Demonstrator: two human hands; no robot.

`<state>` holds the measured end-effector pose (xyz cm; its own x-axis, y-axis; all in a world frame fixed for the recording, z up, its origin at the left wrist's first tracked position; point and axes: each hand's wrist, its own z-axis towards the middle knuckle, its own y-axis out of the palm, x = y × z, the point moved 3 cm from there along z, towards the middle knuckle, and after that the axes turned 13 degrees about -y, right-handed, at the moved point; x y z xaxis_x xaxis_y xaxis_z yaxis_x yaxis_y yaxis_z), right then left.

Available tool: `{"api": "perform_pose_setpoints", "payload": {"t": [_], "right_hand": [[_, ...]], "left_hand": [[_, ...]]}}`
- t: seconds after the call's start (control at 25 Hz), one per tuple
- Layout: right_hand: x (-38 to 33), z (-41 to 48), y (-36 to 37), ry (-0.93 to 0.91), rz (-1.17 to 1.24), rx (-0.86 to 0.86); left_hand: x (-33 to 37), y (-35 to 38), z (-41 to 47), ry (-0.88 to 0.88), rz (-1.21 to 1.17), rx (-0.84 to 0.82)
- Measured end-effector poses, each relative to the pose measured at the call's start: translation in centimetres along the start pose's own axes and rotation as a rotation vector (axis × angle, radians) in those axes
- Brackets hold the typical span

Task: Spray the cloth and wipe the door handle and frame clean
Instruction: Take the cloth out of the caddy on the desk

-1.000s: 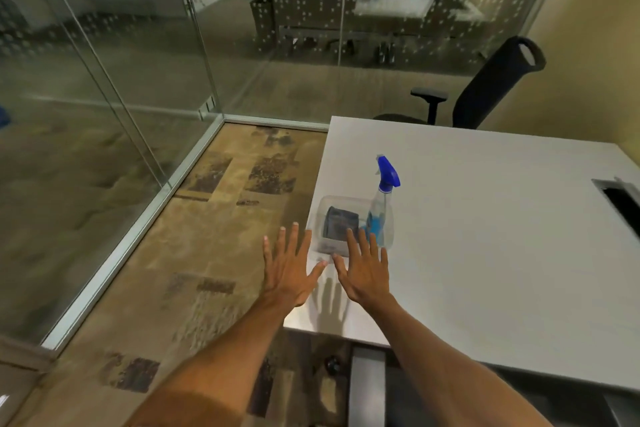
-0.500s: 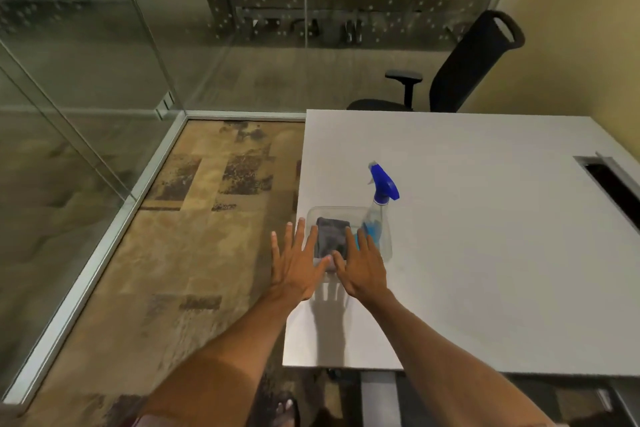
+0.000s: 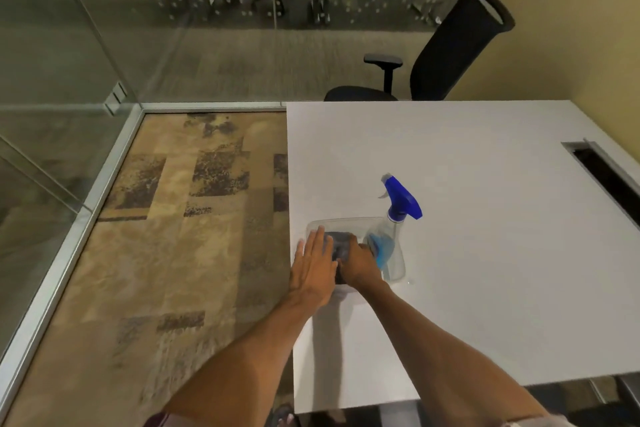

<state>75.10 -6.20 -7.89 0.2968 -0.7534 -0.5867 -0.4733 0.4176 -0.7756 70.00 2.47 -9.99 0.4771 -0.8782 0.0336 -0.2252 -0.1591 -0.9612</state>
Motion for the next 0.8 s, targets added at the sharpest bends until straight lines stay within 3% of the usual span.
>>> {"api": "perform_pose_setpoints", "payload": {"t": [0.04,0.12,0.24,0.32,0.44,0.56,0.68,0.8], "right_hand": [[0.1,0.7,0.4,0.011,0.022,-0.015],[0.6,2.0,0.9,0.079,0.142,-0.007],[1.6,2.3,2.2,0.292,0.349,0.135],[2.0,2.5,2.9,0.394,0.447,0.154],[2.1,3.0,3.6,0.474,0.533,0.251],[2.4,2.9,3.6,0.531,0.543,0.347],[2.9,3.1,3.5,0.489,0.511,0.236],[2.5,3.1,2.9,0.357,0.396,0.067]], "left_hand": [[0.3,0.3,0.6,0.017,-0.085,-0.052],[1.1,0.2,1.4,-0.08,-0.541,-0.187],[1.9,0.0,1.4,-0.572,-1.248,-0.388],[2.5,0.2,1.4,-0.795,-1.495,-0.454],[2.3,0.7,1.8,-0.867,-1.401,-0.51],[2.1,0.8,2.3,-0.734,-1.158,-0.518],[2.0,0.4,2.6,-0.521,-0.829,-0.478],[1.8,0.3,2.5,-0.507,-0.846,-0.493]]}}
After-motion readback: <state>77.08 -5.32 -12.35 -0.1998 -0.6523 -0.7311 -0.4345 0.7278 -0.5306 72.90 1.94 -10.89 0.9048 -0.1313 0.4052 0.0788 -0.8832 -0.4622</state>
